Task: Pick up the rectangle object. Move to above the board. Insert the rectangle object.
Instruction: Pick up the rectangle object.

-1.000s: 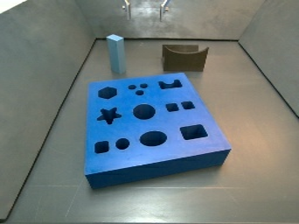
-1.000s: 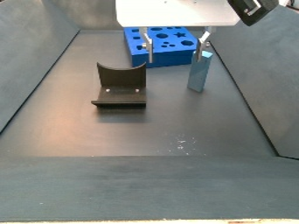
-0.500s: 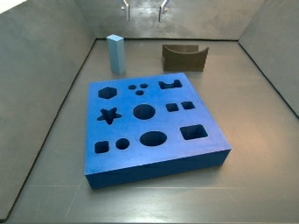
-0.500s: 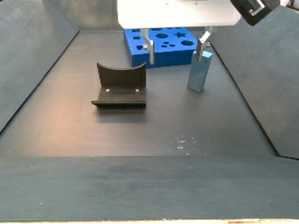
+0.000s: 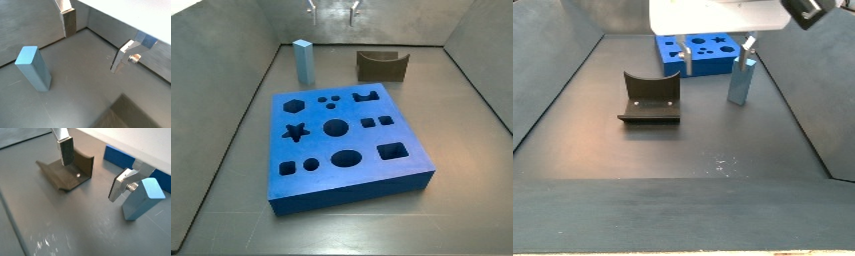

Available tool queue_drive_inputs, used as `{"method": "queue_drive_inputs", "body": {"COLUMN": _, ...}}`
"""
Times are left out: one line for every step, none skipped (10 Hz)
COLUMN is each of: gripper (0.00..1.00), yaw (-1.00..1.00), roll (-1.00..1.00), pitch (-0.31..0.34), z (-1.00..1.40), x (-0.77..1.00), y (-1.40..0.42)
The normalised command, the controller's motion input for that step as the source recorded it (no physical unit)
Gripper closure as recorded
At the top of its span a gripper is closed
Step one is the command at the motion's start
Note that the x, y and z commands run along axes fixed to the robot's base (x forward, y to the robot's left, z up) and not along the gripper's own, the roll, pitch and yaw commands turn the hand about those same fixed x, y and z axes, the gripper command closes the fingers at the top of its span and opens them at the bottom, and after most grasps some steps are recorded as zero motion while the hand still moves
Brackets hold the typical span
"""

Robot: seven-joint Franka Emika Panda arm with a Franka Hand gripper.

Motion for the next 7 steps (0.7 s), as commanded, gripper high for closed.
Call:
{"method": "queue_drive_inputs", "body": {"gripper": 0.00, "yaw": 0.00, "roll": 0.00, "pitch": 0.000, "z": 0.00, "x": 0.00, "y": 0.02}}
{"method": "queue_drive_inputs", "body": {"gripper": 0.00, "yaw": 0.00, "roll": 0.00, "pitch": 0.000, "z": -0.03, "x": -0.03, "y": 0.00}}
{"method": "queue_drive_inputs", "body": {"gripper": 0.00, "yaw": 0.00, "roll": 0.00, "pitch": 0.000, "z": -0.32, "x": -0.53, "y": -0.53}}
{"method": "queue_drive_inputs", "body": {"gripper": 0.00, "yaw": 0.00, "roll": 0.05, "pitch": 0.000, "z": -0.44, "x": -0.76, "y": -0.83}}
{"method": "queue_drive_inputs", "body": {"gripper": 0.00, "yaw": 0.00, "roll": 0.00, "pitch": 0.000, "z": -0.55, "x": -0.82, "y": -0.67}}
{"method": "queue_drive_inputs", "body": {"gripper": 0.00, "yaw": 0.00, "roll": -0.09, "pitch": 0.000, "z": -0.18, "x": -0.51, "y": -0.25}}
{"method": "queue_drive_inputs", "body": {"gripper": 0.00, "yaw": 0.00, "roll": 0.00, "pitch": -0.009, "z": 0.00, "x": 0.00, "y": 0.00}}
